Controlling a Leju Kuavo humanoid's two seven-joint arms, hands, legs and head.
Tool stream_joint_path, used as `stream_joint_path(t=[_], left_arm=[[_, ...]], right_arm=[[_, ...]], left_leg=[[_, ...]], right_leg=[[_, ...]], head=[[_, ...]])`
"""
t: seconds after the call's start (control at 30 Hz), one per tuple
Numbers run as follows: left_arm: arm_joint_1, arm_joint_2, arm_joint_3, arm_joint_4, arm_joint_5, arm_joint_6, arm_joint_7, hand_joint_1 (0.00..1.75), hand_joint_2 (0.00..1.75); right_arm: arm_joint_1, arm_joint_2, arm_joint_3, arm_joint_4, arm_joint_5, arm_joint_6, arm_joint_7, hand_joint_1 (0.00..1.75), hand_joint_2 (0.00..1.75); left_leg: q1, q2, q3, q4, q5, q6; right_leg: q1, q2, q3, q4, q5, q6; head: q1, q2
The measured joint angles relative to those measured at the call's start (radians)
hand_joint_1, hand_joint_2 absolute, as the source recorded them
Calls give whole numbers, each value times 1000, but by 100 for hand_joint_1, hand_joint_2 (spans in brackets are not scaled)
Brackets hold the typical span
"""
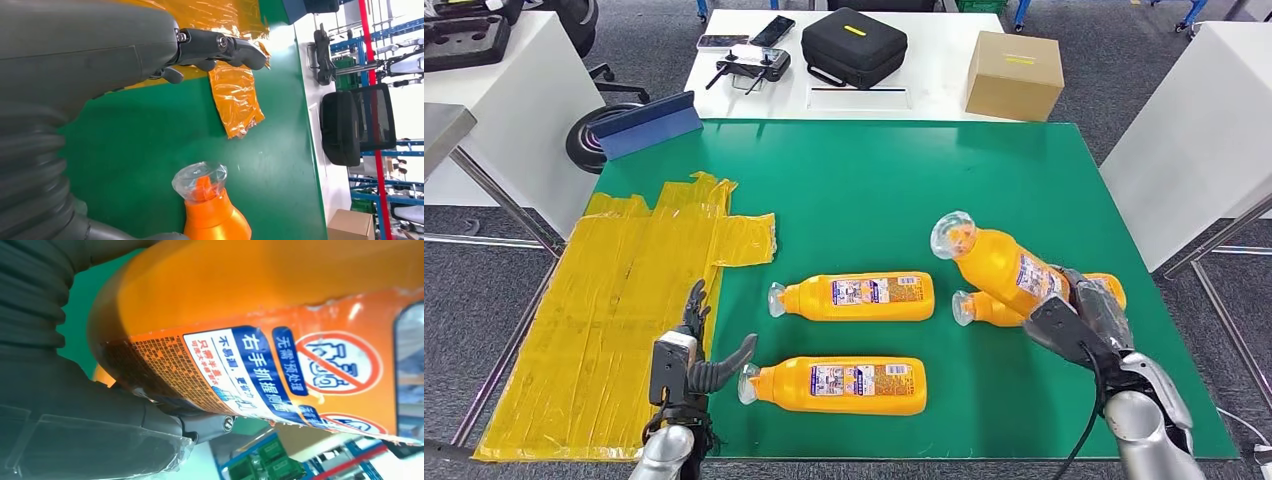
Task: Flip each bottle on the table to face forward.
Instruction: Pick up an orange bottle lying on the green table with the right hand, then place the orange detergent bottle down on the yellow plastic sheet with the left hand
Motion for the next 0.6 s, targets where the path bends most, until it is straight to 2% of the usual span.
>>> stream_joint_path(t=[0.2,0.6], left_arm=[[-4,-4,-21,-8,-10,-7,-2,0,175],[-20,-4,-56,-59,-18,-17,1,0,175]], right_arm=[[9,92,15,5,-81,-37,-61,175,175],[-27,184,113,67,-215,-47,-137,175,175]], left_leg=[[0,0,0,0,0,0],[0,0,-1,0,1,0]], right_leg=[[0,0,0,0,0,0],[0,0,0,0,0,0]], head=[[0,0],[0,0]])
